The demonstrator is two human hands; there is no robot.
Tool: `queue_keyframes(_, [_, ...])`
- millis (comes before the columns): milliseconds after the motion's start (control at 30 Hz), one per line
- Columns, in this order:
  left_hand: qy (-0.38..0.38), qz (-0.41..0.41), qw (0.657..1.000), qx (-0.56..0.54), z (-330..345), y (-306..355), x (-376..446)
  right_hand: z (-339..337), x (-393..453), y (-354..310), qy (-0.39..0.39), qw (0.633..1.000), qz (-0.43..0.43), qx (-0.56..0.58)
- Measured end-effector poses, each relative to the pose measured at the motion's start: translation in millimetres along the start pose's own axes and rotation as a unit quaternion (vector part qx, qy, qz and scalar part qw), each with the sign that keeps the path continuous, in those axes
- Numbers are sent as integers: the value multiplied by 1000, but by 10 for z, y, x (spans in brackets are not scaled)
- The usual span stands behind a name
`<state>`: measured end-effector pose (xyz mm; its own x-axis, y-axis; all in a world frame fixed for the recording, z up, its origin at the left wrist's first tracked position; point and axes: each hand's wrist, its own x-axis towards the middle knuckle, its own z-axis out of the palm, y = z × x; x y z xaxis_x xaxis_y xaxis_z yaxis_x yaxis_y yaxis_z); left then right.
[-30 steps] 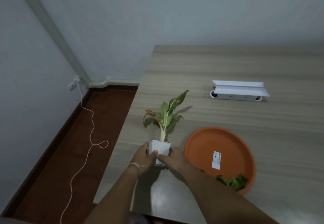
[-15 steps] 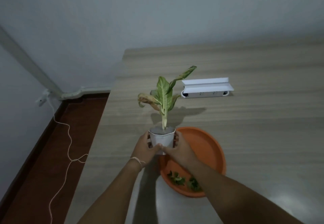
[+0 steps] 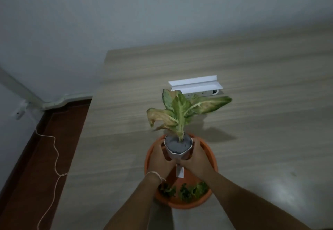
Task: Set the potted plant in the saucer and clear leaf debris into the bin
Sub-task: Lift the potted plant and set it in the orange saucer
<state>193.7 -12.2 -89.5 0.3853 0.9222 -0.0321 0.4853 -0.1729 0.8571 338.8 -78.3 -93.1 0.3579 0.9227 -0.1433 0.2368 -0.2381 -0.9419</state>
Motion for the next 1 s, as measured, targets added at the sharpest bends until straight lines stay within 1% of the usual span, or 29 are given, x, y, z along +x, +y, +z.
queue_keyframes(100, [11, 50, 998, 33, -9, 80, -23, -2, 1, 56, 10, 1000, -19, -17])
queue_keyframes(233, [18, 32, 998, 41, 10, -11, -93, 27, 0, 153, -30, 999, -15, -30])
queue_keyframes(333, [13, 27, 998, 62, 38, -64, -94, 31, -32, 188, -26, 997, 6, -70])
queue_keyframes(400, [9, 18, 998, 51, 55, -122, -86, 43, -40, 179, -26, 998, 16, -61])
queue_keyframes(500, [-20, 10, 998, 53, 15, -185, -92, 28, -54, 96, -32, 993, 42, -102])
queue_keyframes(533, [-36, 3, 997, 66, -13, -187, -98, 14, -61, 64, -40, 994, 40, -97])
queue_keyframes(633, [-85, -45, 989, 109, -146, -201, -122, -20, -102, 27, -44, 993, 42, -105])
queue_keyframes(700, [-144, -65, 973, 171, -278, -183, -146, -19, -211, 42, -34, 981, 77, -176])
queue_keyframes(733, [-183, -63, 959, 208, -334, -164, -158, -9, -302, 59, -44, 969, 92, -224])
queue_keyframes(767, [-222, -48, 943, 245, -376, -143, -167, 4, -395, 81, -64, 958, 85, -267])
queue_keyframes(833, [-284, -11, 906, 312, -413, -82, -179, 45, -548, 127, -111, 933, 23, -341])
queue_keyframes(900, [-321, 8, 876, 359, -411, -37, -204, 84, -598, 137, -140, 903, -32, -406])
queue_keyframes(967, [-354, 6, 849, 392, -381, 2, -250, 110, -582, 103, -166, 885, -51, -432])
queue_keyframes(1000, [-364, -1, 842, 397, -351, 21, -270, 118, -574, 80, -189, 877, -47, -439])
